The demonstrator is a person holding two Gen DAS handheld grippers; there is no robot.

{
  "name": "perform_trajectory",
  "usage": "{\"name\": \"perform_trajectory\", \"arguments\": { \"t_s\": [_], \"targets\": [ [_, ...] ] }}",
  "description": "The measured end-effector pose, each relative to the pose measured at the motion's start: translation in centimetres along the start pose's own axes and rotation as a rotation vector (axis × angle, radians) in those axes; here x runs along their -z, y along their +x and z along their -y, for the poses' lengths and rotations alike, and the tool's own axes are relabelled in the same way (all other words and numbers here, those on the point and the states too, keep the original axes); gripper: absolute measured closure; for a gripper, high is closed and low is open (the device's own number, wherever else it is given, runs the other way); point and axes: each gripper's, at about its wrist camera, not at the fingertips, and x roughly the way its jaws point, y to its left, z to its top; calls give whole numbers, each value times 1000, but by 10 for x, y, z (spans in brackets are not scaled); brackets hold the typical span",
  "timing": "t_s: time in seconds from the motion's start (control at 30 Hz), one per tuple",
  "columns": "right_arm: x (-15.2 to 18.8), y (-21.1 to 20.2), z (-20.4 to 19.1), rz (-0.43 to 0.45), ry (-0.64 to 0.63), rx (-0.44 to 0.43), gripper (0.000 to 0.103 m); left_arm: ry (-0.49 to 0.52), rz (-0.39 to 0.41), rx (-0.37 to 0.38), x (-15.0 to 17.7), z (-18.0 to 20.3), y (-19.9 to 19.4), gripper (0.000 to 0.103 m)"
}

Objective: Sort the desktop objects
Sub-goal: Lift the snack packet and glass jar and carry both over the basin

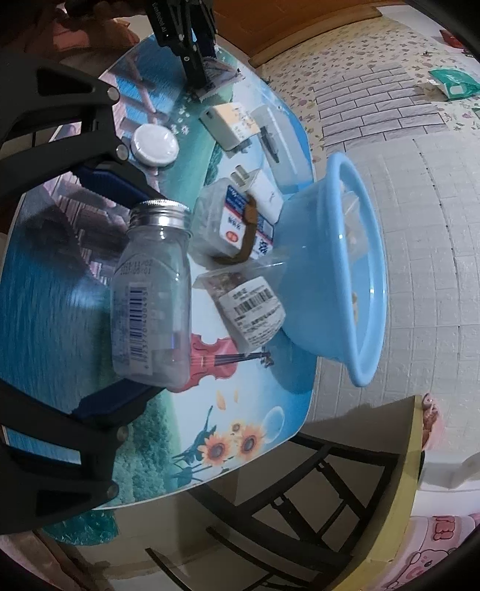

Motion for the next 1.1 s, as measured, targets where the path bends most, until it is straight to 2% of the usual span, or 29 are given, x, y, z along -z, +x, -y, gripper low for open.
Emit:
{"name": "perform_trajectory", "arguments": {
  "t_s": [0.37,0.63,0.97,1.1],
  "targets": [
    [-25,-19,3,47,11,-37,18,29,54,25,-31,16,-27,65],
    [-57,-29,8,110,-3,-70,18,48,100,65,-73,36,-39,65],
    [-102,-21,18,185,-10,-97,18,114,111,132,-130,71,-25,65],
    [-116,-10,29,187,-12,-93,18,107,77,169,-150,76,-8,65]
  ]
}}
